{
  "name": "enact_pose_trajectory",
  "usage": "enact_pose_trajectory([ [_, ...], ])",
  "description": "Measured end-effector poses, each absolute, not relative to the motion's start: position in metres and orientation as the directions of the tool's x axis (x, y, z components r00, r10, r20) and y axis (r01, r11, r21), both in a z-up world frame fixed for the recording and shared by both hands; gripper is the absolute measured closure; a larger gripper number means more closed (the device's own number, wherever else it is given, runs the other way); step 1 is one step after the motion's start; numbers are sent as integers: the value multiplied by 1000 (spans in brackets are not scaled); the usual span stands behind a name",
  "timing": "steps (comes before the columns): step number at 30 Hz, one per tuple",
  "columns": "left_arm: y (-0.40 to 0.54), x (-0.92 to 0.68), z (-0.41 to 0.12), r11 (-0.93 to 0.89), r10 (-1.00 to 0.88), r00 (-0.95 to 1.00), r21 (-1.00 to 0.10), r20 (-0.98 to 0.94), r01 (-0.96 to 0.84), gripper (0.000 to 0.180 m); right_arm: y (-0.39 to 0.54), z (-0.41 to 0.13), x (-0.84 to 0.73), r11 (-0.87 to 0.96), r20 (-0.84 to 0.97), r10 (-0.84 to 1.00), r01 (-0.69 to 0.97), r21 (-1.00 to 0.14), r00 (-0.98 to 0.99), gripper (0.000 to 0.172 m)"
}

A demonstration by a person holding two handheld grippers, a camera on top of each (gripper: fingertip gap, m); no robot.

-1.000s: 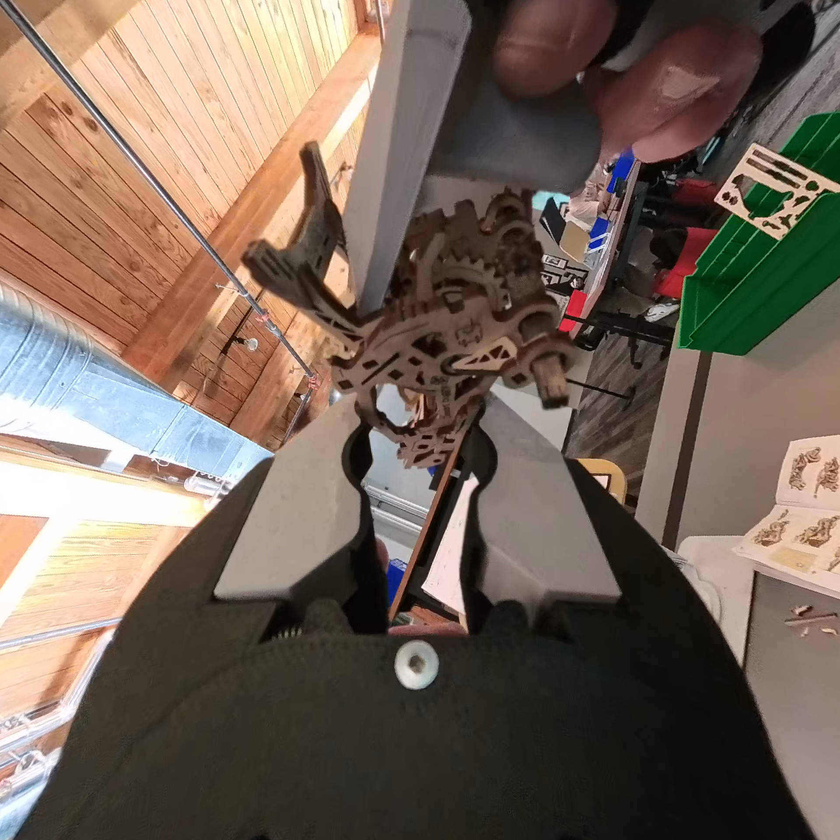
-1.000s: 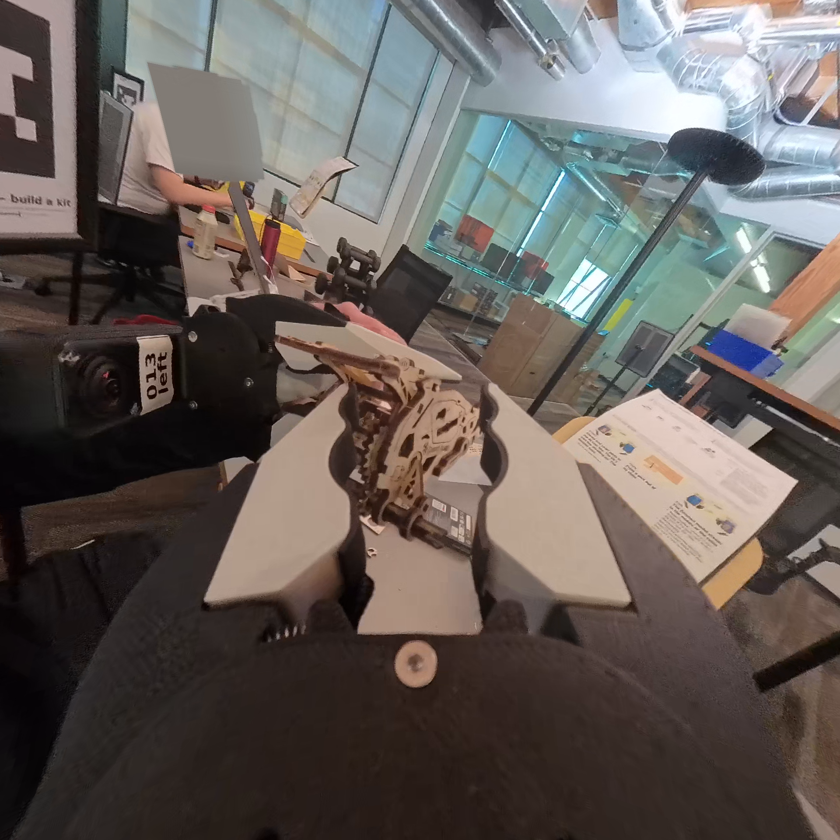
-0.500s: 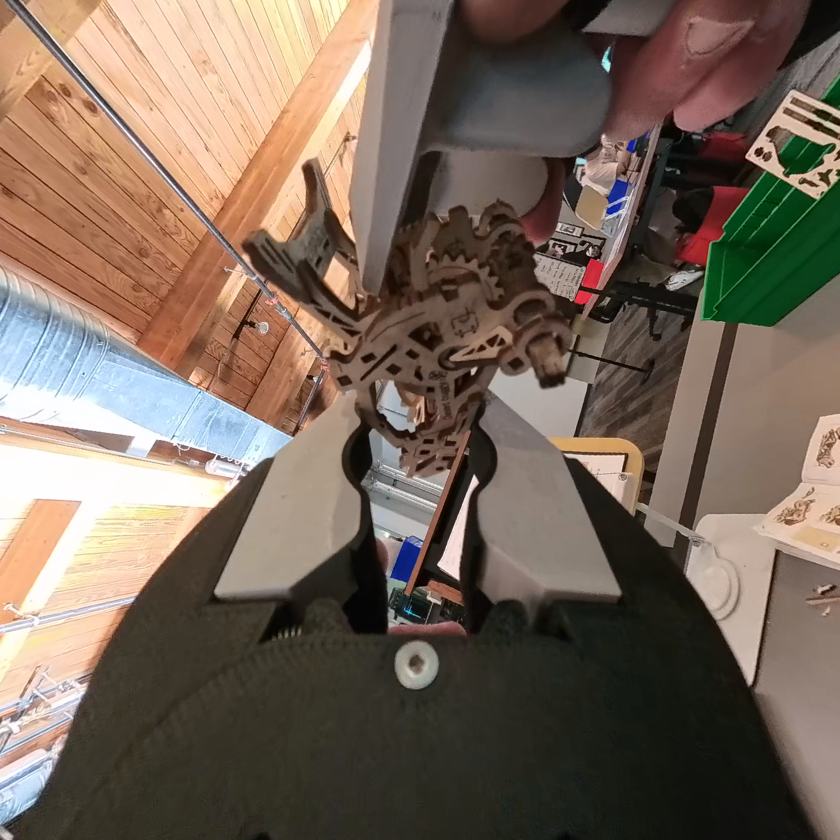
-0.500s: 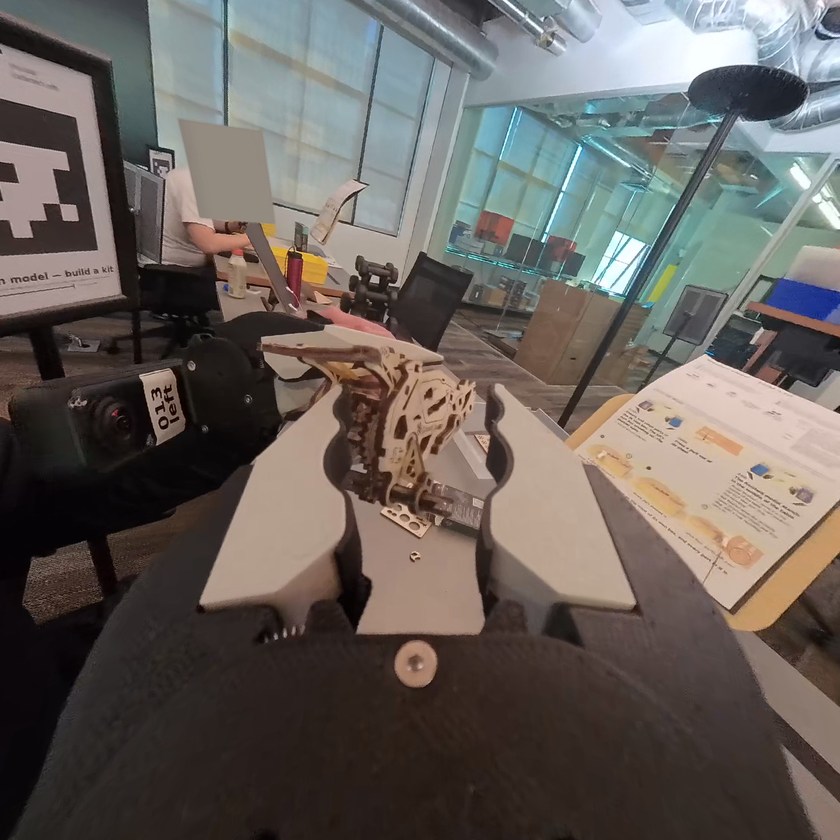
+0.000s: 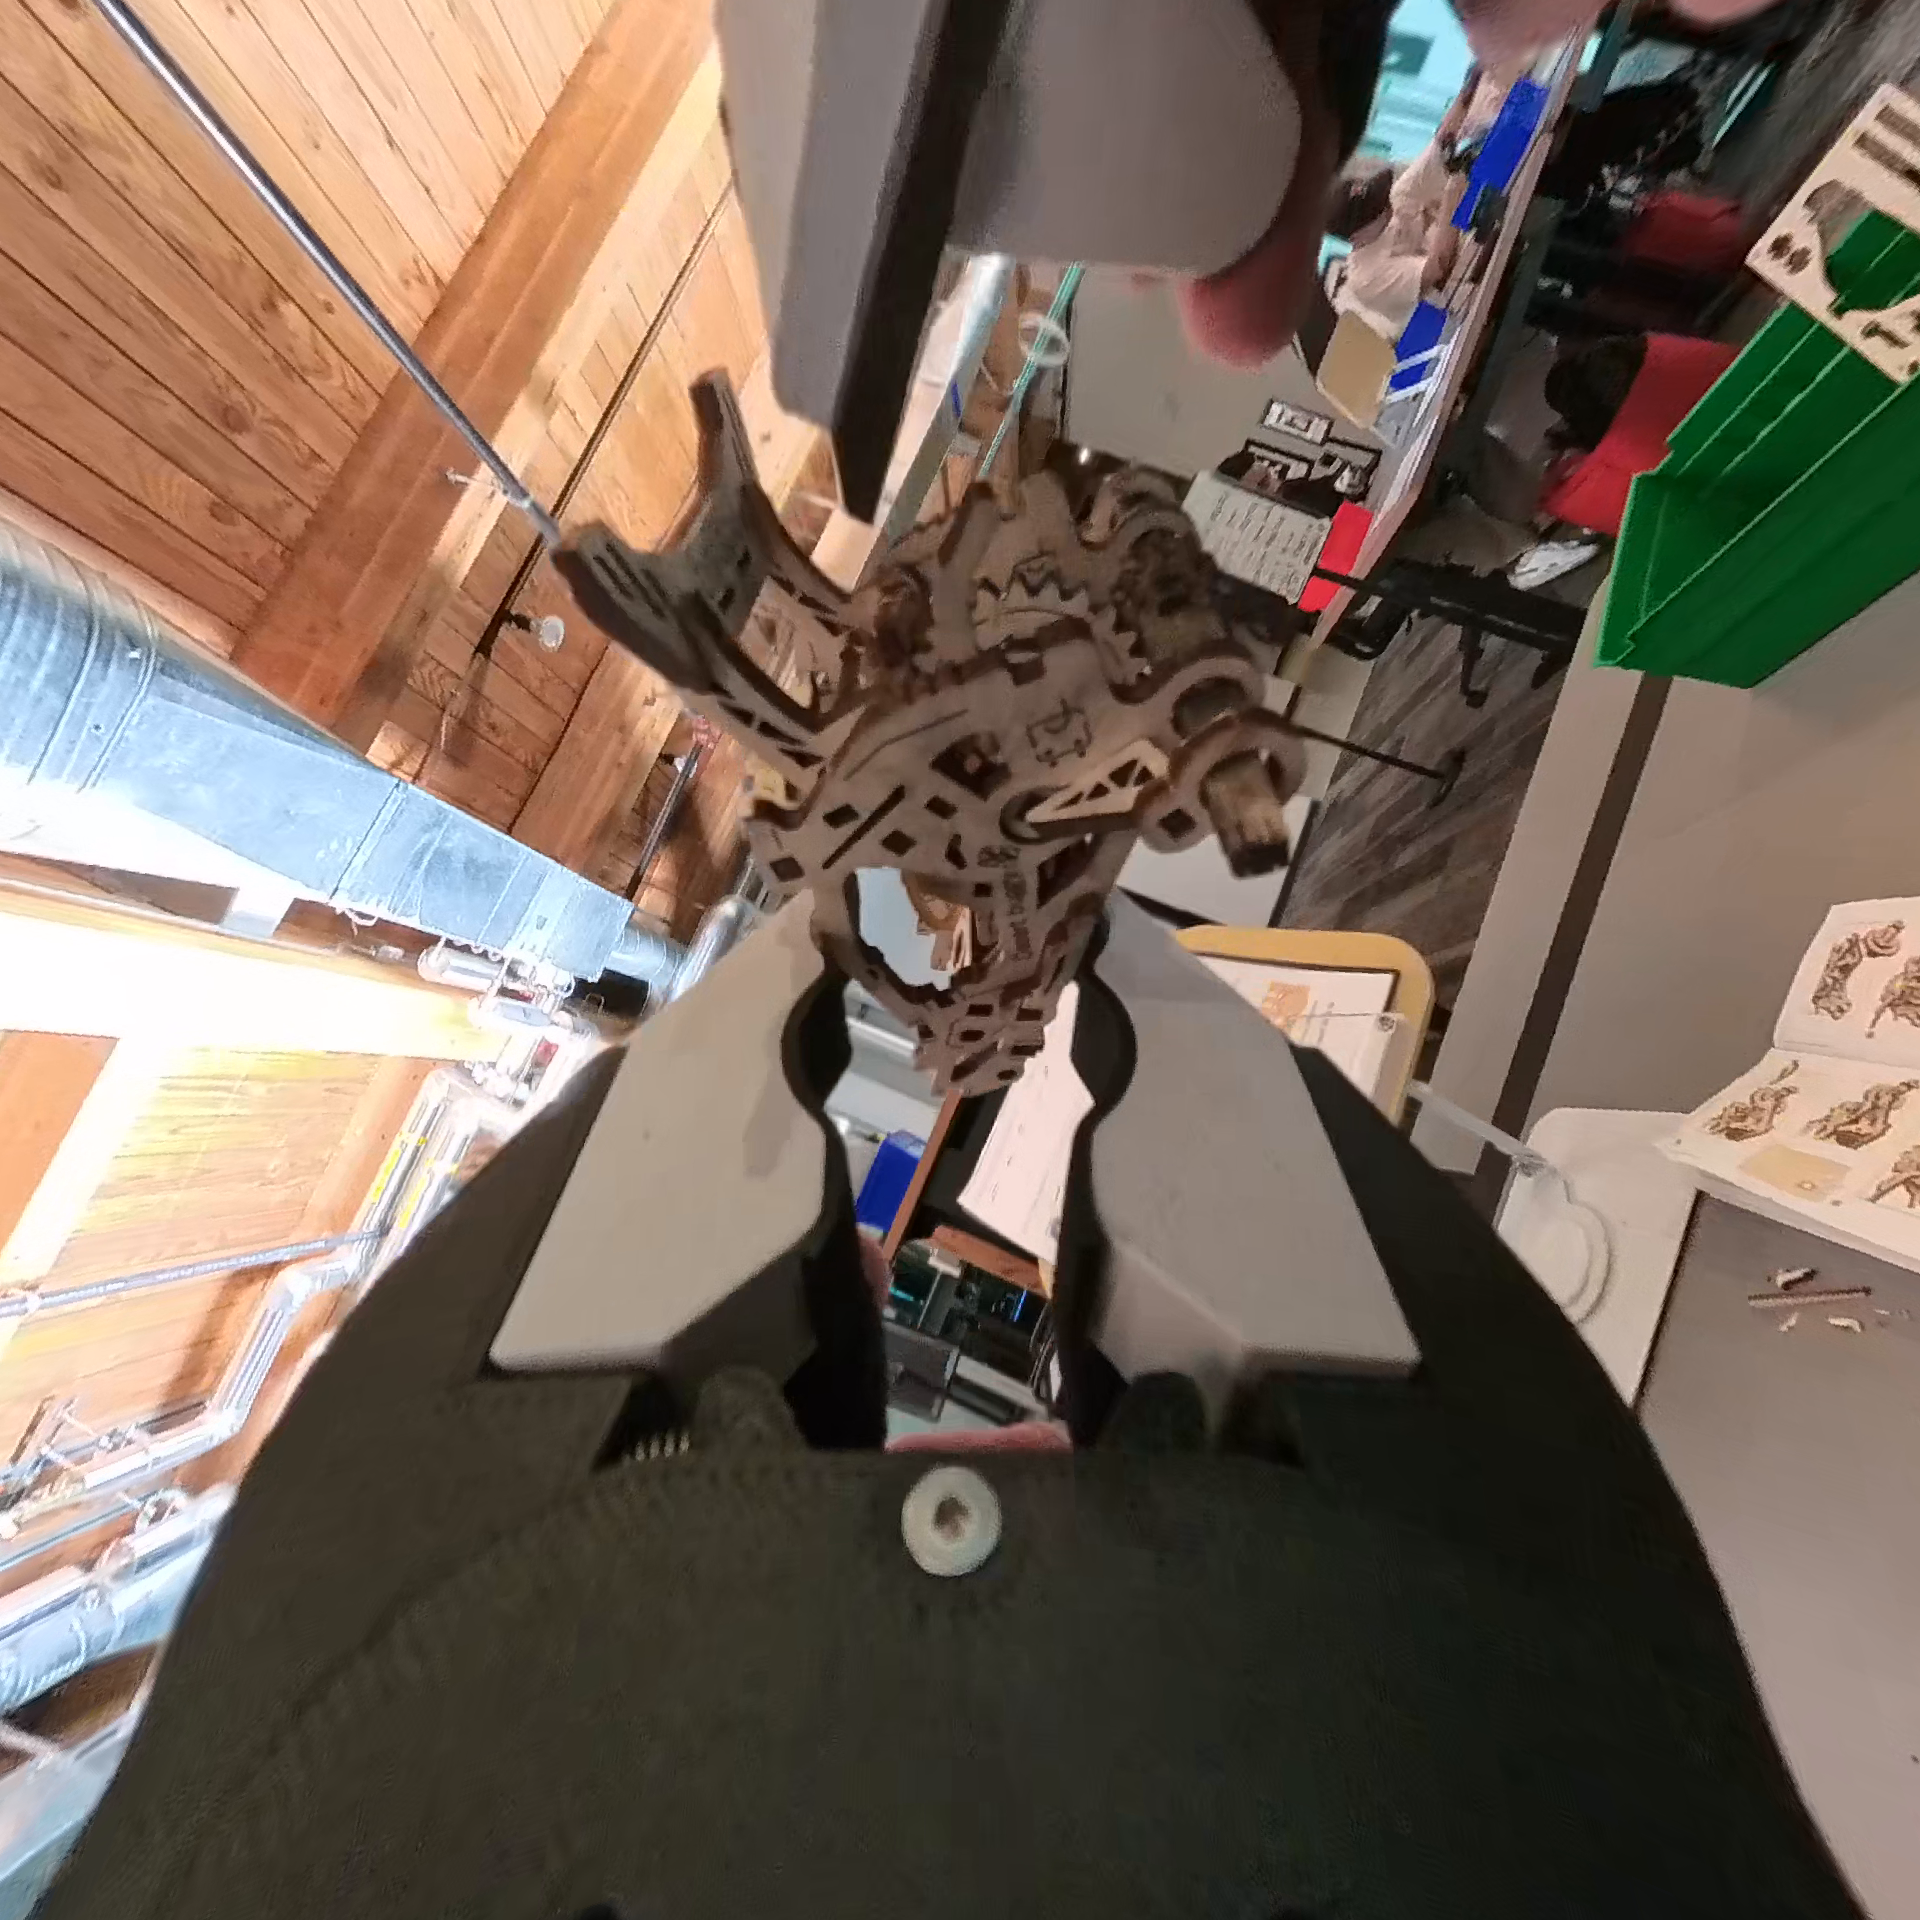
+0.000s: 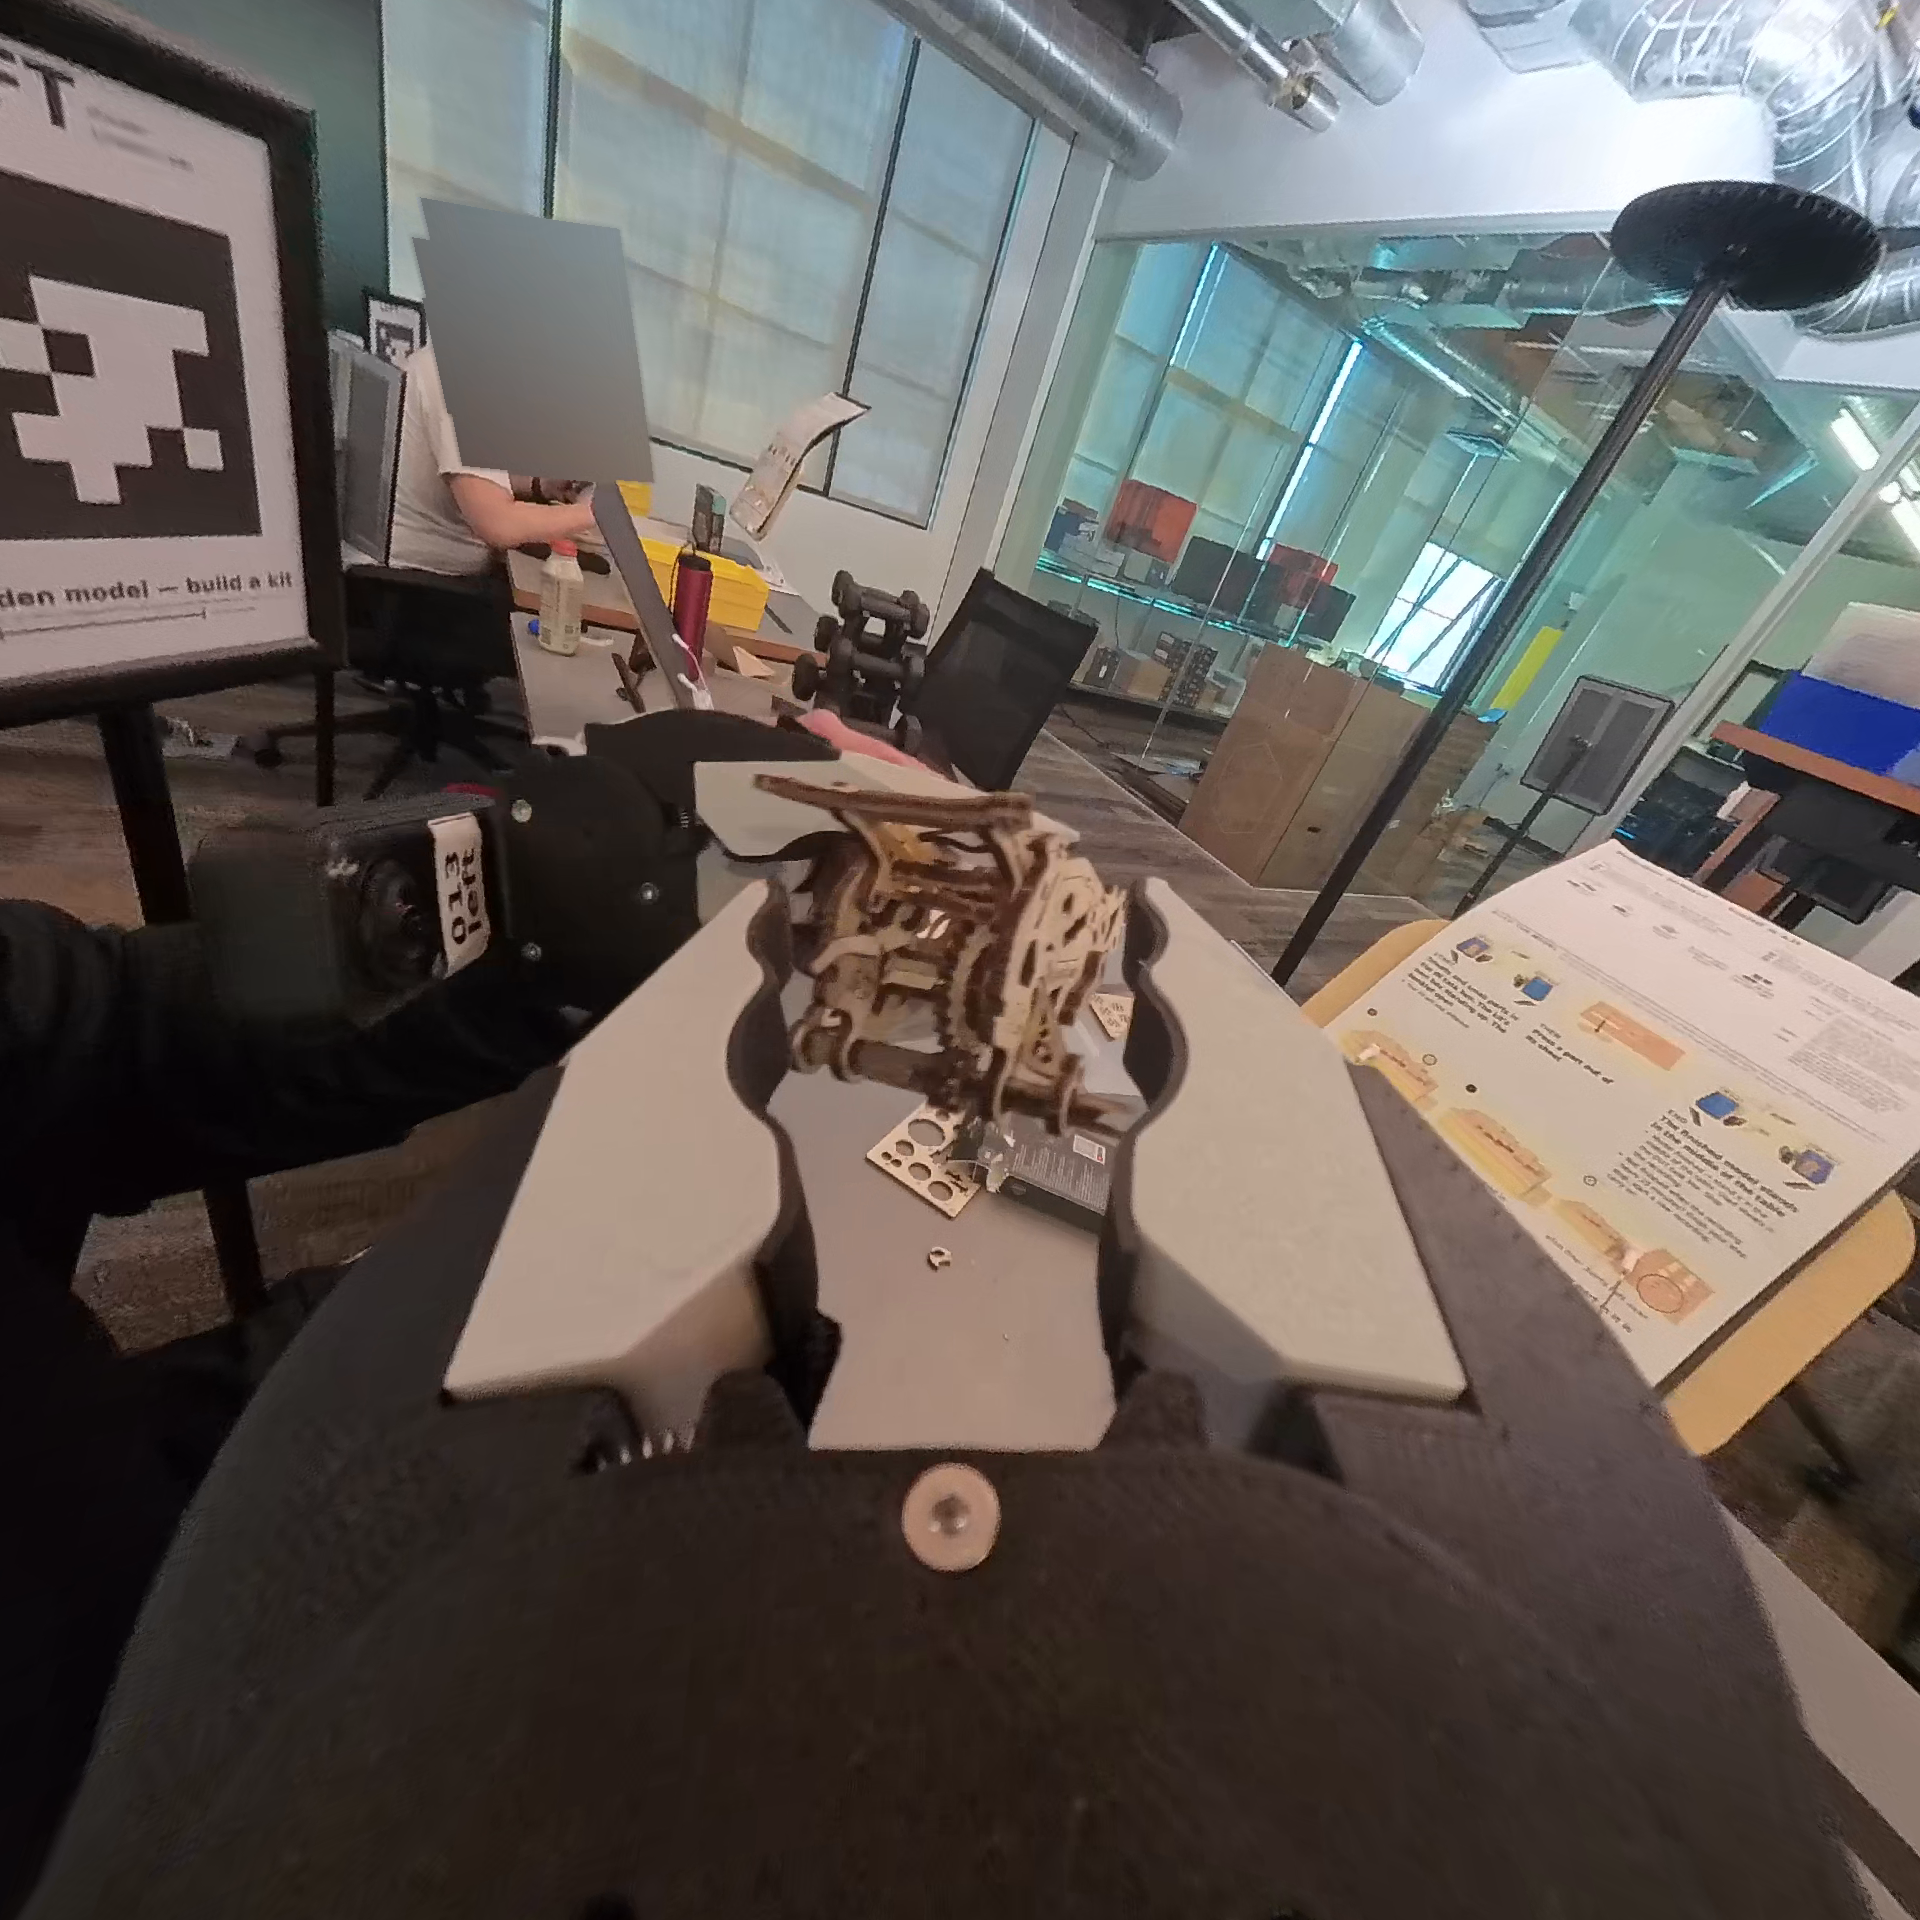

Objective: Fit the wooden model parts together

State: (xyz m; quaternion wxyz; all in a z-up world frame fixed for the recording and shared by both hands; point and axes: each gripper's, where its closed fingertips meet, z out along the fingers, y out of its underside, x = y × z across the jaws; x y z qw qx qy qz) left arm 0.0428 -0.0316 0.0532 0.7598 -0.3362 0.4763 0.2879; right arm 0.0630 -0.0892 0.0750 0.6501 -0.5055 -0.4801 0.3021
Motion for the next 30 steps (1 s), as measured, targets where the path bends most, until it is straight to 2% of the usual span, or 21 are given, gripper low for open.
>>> enact_pose_trajectory([
  [2,-29,41,53,588,116,390,-253,-914,-769,143,-90,72,60,332,359,858,136,-933,369,102],
  [6,-28,45,51,557,122,384,-257,-915,-790,143,-77,58,50,381,458,769,256,-889,445,105],
  [10,-26,48,48,518,136,371,-254,-919,-817,143,-67,56,49,418,505,704,284,-863,499,122],
  [18,-20,49,41,510,120,365,-259,-923,-821,143,-60,51,49,418,499,731,273,-867,466,124],
  [22,-26,53,38,567,30,340,-265,-940,-780,139,-61,52,52,413,475,767,234,-880,432,123],
  [24,-30,52,31,579,-25,281,-243,-959,-778,131,-60,52,54,410,466,783,221,-885,413,123],
  [27,-41,47,18,608,-206,235,-313,-950,-730,122,-60,51,59,406,452,813,199,-892,366,123],
  [30,-52,35,32,626,-282,287,-402,-916,-668,117,-67,49,61,421,454,846,174,-890,280,123],
])
